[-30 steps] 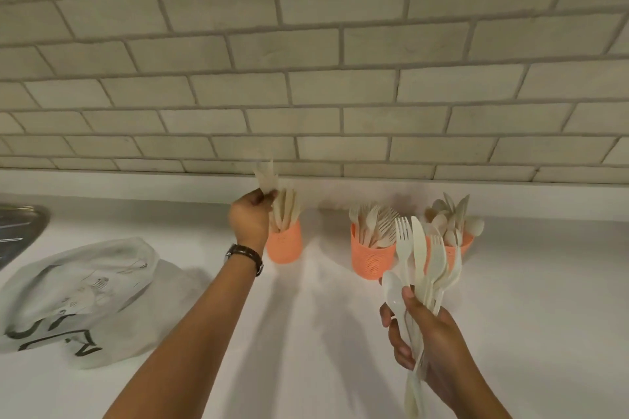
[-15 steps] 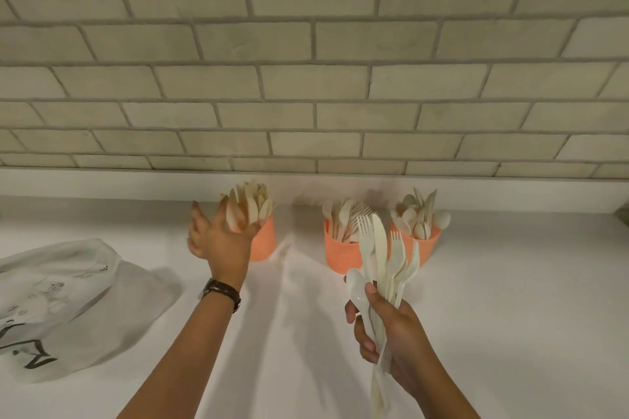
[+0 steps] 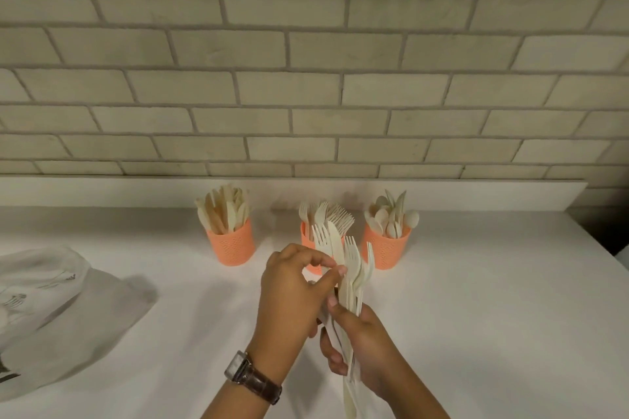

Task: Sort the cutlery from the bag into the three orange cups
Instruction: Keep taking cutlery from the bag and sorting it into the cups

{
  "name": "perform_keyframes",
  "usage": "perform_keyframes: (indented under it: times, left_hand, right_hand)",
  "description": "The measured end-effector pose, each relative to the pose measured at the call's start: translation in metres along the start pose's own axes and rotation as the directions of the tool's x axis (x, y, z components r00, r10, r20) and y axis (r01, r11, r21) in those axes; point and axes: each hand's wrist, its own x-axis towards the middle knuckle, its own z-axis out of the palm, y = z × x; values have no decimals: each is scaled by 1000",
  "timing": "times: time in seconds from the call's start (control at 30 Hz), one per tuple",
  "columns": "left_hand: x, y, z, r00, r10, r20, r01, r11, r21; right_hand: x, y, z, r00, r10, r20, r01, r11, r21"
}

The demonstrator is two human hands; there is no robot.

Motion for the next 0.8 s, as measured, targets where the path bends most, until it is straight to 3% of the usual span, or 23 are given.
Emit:
perform_keyframes:
  times: [0.13, 0.27, 0.33, 0.43, 0.57, 0.8]
  left_hand:
    - [3, -2, -5, 999, 29, 25, -31, 996, 80]
    - [16, 5, -15, 989, -76, 129, 110, 953, -284]
    - [32, 5, -29, 986, -153, 59, 163, 880, -446]
    - [65, -10, -62, 951, -236, -198, 93, 832, -547]
    - [97, -49, -97, 846, -238, -477, 48, 925, -376]
    - [116, -110, -84, 878, -203, -433, 233, 972, 18]
  right_hand:
    - [0, 1, 2, 1000, -13, 18, 14, 1000, -25]
    - [3, 2, 0, 999, 3, 33, -1, 999, -52]
    - [5, 4, -2, 1000, 18, 21, -17, 998, -52]
    - [8, 8, -10, 998, 51, -24, -50, 998, 43]
    - [12, 6, -20, 998, 50, -36, -42, 978, 202]
    - [15, -1, -21, 997, 30, -75, -9, 964, 265]
